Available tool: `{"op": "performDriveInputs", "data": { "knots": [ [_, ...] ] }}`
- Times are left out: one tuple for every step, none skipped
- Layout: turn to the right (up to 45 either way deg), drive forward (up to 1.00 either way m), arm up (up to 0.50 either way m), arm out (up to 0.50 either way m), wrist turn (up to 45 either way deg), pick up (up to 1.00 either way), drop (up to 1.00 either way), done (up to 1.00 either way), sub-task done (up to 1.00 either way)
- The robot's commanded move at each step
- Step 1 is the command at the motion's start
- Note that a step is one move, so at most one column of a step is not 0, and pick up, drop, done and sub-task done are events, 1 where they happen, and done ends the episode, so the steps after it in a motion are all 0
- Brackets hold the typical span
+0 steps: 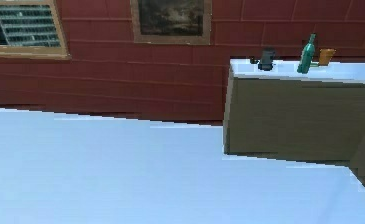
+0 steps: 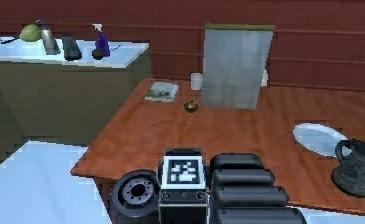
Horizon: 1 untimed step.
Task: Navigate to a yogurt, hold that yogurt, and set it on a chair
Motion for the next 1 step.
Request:
{"op": "performDriveInputs", "data": {
  "knots": [
    [45.0,0.00,0.00,0.00,0.0,0.00,0.00,0.00,0.00]
  ]
}}
